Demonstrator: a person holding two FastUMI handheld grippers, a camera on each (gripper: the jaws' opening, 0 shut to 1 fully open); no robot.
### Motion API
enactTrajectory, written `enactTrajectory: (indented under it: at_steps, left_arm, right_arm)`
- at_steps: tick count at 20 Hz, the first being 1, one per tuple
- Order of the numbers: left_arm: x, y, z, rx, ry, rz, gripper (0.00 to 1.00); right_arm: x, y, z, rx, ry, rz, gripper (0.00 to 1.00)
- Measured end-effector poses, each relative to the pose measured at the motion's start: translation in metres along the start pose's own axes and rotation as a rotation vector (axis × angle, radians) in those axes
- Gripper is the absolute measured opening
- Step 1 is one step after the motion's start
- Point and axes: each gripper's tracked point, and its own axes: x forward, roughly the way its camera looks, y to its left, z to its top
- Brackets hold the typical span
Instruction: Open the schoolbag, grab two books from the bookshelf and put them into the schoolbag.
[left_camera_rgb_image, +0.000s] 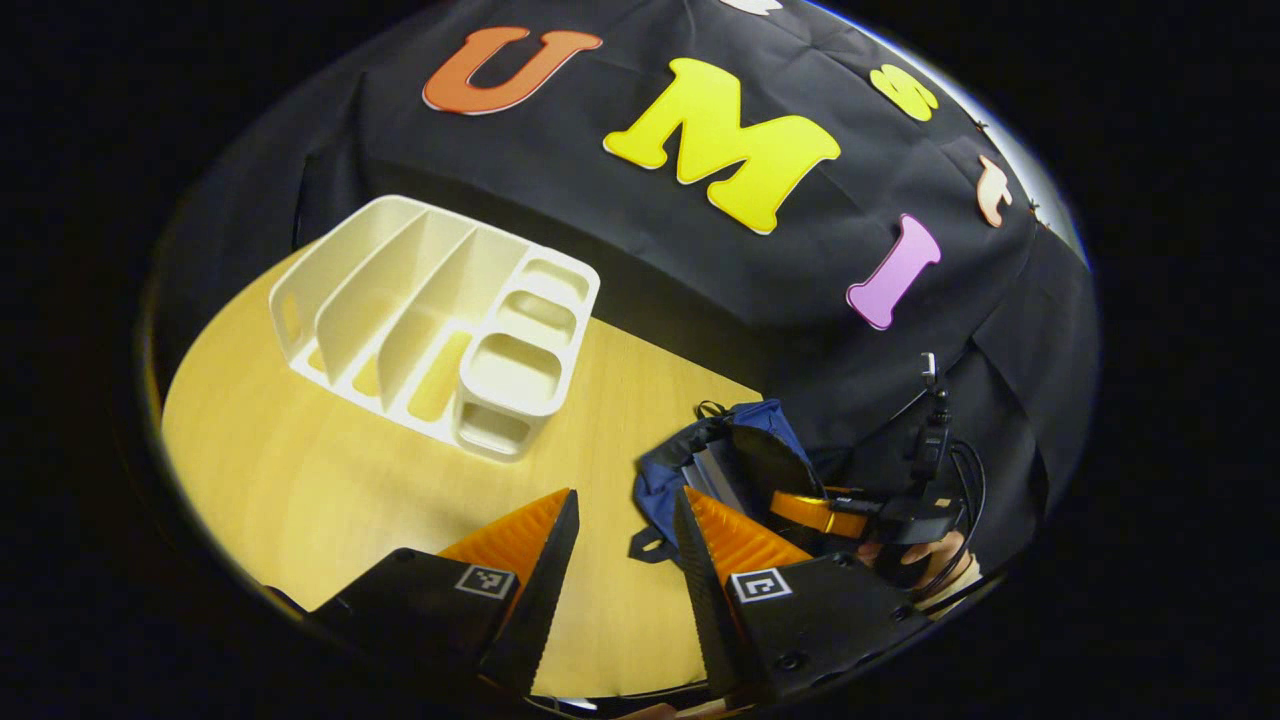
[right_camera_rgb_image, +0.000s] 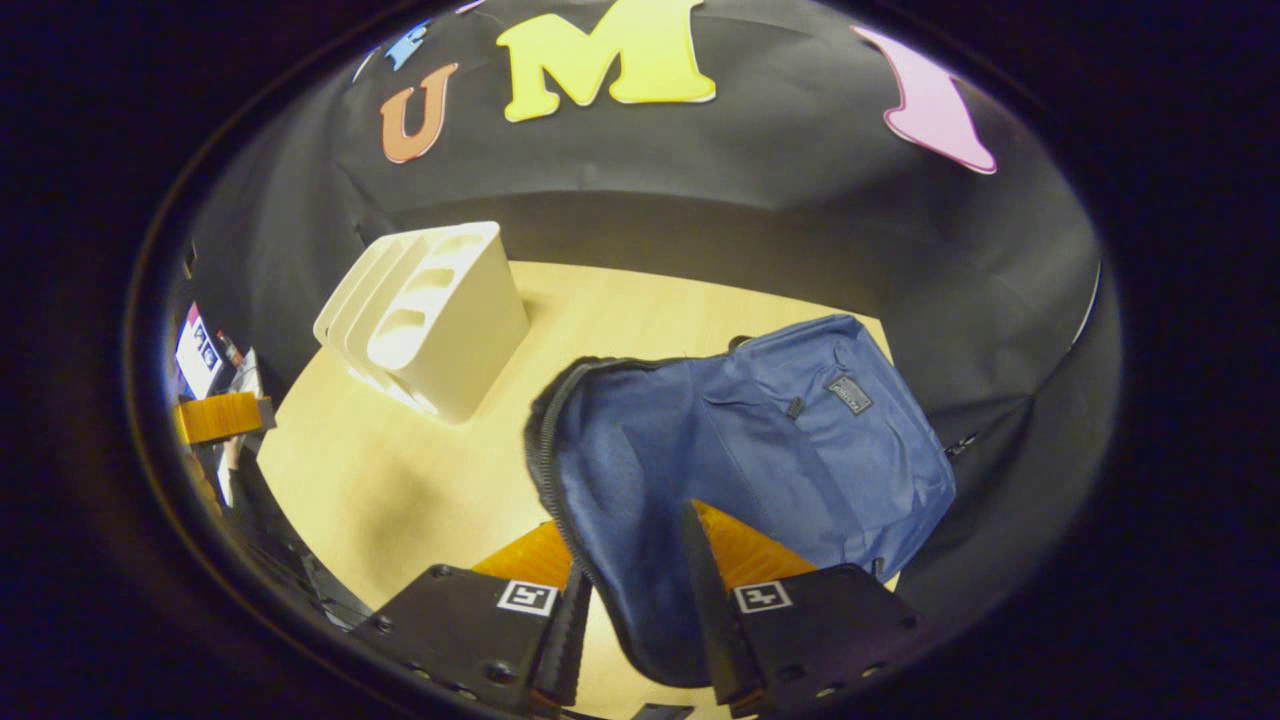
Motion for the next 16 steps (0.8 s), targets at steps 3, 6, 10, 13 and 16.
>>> enactTrajectory:
  at_steps: [3, 6, 10, 13, 16]
  left_arm:
    - [-0.019, 0.023, 0.033, 0.137, -0.040, 0.037, 0.64]
    - [-0.037, 0.040, 0.065, 0.233, -0.095, 0.062, 0.64]
    - [-0.077, 0.063, 0.106, 0.394, -0.204, 0.105, 0.64]
    - [-0.099, 0.074, 0.138, 0.515, -0.301, 0.146, 0.63]
    - [-0.116, 0.073, 0.144, 0.493, -0.315, 0.106, 0.64]
  right_arm:
    - [-0.025, 0.015, 0.009, -0.027, -0.066, -0.051, 0.65]
    - [-0.054, 0.031, 0.024, -0.019, -0.137, -0.106, 0.81]
    - [-0.102, 0.057, 0.049, 0.028, -0.260, -0.177, 0.85]
    - [-0.141, 0.077, 0.065, 0.082, -0.355, -0.227, 0.96]
    - [-0.172, 0.103, 0.075, 0.129, -0.414, -0.222, 0.99]
